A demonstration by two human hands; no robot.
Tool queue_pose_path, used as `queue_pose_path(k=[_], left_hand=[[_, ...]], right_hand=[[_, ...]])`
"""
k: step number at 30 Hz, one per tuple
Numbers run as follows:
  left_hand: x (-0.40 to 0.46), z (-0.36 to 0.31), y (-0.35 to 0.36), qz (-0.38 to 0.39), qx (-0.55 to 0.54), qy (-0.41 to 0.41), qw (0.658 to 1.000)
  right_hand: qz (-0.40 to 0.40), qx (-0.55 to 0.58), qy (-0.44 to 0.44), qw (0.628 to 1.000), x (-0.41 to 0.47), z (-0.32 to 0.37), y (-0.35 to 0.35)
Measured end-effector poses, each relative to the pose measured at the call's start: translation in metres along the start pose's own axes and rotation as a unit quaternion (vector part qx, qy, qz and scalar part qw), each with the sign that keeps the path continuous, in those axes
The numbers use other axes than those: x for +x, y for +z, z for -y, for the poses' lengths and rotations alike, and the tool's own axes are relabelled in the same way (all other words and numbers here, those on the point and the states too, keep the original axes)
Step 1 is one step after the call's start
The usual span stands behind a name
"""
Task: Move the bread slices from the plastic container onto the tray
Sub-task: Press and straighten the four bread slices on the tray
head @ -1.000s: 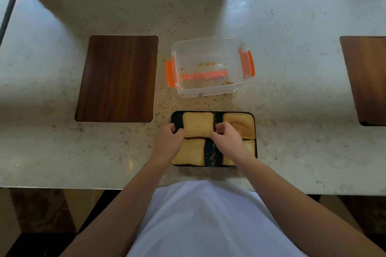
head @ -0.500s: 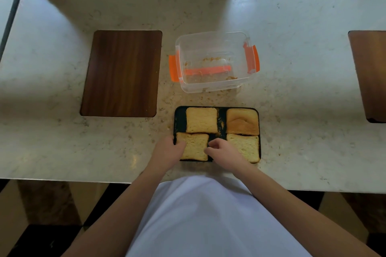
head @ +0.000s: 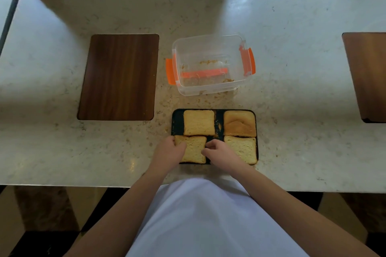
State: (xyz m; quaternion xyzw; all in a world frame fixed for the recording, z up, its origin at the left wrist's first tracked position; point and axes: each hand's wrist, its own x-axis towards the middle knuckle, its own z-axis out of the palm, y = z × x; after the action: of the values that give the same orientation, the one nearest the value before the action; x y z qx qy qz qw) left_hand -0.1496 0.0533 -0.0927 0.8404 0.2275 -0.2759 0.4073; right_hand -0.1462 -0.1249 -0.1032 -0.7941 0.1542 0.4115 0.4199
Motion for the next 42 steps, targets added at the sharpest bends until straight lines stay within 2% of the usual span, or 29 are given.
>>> queue_pose_path(k=[13, 22, 42], left_hand=[[0.014, -0.005, 0.012, 0.028, -0.050, -0.022, 0.998], [0.037, -0.023, 0.015, 0.013, -0.064, 0.031, 0.997], [0.038, -0.028, 0.021, 0.046, -0.101, -0.027, 0.993]], right_hand=[[-0.017, -0.001, 0.018, 1.000, 0.006, -0.006, -0.019], [-0.054, 0.037, 0.036, 0.997, 0.022, 0.011, -0.023], [-0.036, 0.093, 0.055, 0.993, 0.029, 0.012, -0.030]])
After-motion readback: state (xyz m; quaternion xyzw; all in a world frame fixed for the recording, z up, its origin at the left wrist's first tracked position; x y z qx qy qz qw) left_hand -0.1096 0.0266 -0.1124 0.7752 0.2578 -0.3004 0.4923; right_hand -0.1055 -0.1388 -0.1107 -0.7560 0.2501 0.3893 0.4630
